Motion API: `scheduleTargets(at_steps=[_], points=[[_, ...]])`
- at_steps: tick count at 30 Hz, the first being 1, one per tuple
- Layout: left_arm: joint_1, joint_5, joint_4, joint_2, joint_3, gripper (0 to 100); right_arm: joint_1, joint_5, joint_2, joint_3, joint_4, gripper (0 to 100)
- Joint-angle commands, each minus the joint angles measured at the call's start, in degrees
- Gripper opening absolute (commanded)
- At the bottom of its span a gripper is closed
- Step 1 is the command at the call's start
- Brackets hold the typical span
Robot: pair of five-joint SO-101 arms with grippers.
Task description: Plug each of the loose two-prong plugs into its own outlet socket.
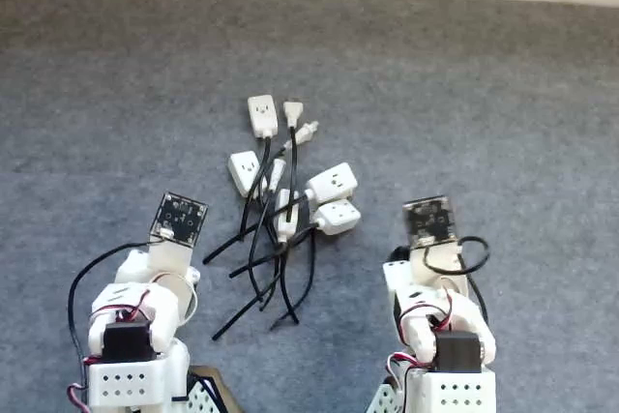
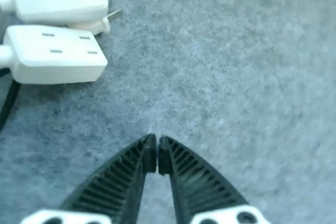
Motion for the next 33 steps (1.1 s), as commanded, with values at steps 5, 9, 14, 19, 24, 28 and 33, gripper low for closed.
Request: scheduleTargets(at_steps=[5, 9, 14, 19, 24, 28, 33], points=[[-12.53, -4.04, -10.9, -0.31, -0.66, 1, 9.19, 2.64, -0.48, 2.68, -2.95, 3.0], [-12.44, -3.6, -10.64, 0.22, -4.26, 1, 9.89, -0.18, -0.4, -2.33, -0.04, 3.0], [-12.35, -3.6, -3.34, 0.31, -13.58, 1, 8.92, 0.09, -0.4, -9.45, 4.7, 3.0], [-12.26, -5.19, 4.84, 0.75, -28.18, 1, 8.92, 1.49, -0.13, -17.54, 5.23, 3.1], [-9.36, -10.64, 9.05, 13.41, -38.55, 1, 6.99, 2.29, 9.1, -27.56, 7.16, 3.1], [-9.36, -10.64, 10.2, 31.96, -49.45, 1, 3.12, -0.44, 23.96, -36.53, 7.08, 3.1], [-4.35, -10.55, 14.51, 55.6, -65.89, 11, 0.31, -8.0, 42.42, -43.74, 4.18, 3.1]])
